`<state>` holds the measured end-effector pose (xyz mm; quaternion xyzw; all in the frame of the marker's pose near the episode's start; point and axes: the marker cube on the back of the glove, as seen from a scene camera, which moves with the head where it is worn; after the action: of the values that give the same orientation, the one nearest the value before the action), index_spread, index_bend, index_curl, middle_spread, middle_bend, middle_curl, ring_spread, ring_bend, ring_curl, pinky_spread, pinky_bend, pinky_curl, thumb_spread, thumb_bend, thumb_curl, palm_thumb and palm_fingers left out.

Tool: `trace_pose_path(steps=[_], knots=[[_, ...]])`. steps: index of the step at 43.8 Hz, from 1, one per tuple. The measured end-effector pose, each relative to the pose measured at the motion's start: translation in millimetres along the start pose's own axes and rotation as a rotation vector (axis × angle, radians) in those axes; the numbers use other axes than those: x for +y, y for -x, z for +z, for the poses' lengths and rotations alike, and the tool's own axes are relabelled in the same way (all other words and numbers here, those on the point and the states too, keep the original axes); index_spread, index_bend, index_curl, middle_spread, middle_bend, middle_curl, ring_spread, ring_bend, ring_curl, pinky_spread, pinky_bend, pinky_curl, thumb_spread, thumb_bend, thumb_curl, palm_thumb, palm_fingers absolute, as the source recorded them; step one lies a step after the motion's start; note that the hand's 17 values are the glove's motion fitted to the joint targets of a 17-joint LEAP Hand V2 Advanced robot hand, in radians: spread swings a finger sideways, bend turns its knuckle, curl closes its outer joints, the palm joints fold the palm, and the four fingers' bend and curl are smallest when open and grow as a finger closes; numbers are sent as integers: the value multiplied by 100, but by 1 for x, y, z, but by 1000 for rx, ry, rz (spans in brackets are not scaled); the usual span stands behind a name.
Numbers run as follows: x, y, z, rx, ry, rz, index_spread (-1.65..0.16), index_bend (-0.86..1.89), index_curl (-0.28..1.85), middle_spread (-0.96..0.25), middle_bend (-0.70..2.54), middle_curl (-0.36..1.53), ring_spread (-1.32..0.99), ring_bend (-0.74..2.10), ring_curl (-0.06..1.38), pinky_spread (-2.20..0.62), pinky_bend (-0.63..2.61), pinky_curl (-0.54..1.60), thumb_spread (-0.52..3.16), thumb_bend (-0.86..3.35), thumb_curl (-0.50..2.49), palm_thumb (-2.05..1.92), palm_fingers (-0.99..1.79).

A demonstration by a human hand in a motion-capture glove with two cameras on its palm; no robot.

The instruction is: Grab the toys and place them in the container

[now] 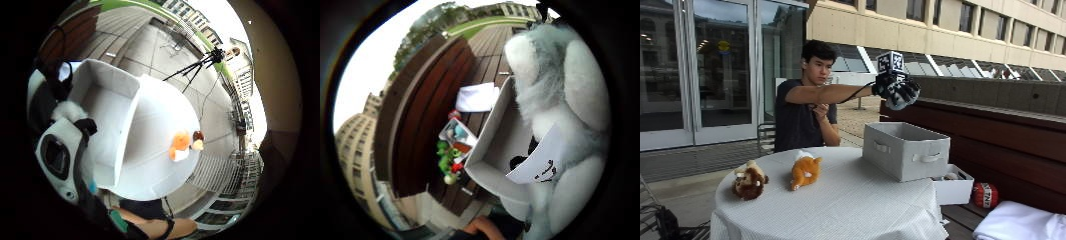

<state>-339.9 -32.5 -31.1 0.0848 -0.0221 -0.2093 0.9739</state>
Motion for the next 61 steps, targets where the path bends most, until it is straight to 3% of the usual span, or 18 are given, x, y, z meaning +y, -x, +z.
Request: trace_pose_path(steps=[5,6,9,15,27,44,61], knots=[[9,8,5,9,16,16,-41,7,28,-49,56,69,-47,106,48,-39,111,40,86,9,85,59,75],[11,11,5,15,17,19,-40,-3,24,-44,42,65,-45,105,47,-36,119,42,94,-5,76,36,48],[15,9,4,27,16,18,-37,1,25,-36,30,63,-39,99,49,-32,137,49,97,-15,66,10,15],[22,-9,0,46,14,22,-34,11,21,-25,24,58,-31,84,41,-21,142,46,101,-11,55,-8,-2],[36,-119,7,82,42,63,-33,14,23,-13,23,54,-23,67,32,-8,130,39,100,-10,40,-12,-9],[103,-279,51,85,109,191,-32,9,20,-7,17,47,-15,49,28,0,124,36,94,-10,28,-12,-17],[154,-347,147,16,192,292,-32,9,18,-4,15,40,-8,36,26,4,119,34,89,-9,24,-11,-19]])
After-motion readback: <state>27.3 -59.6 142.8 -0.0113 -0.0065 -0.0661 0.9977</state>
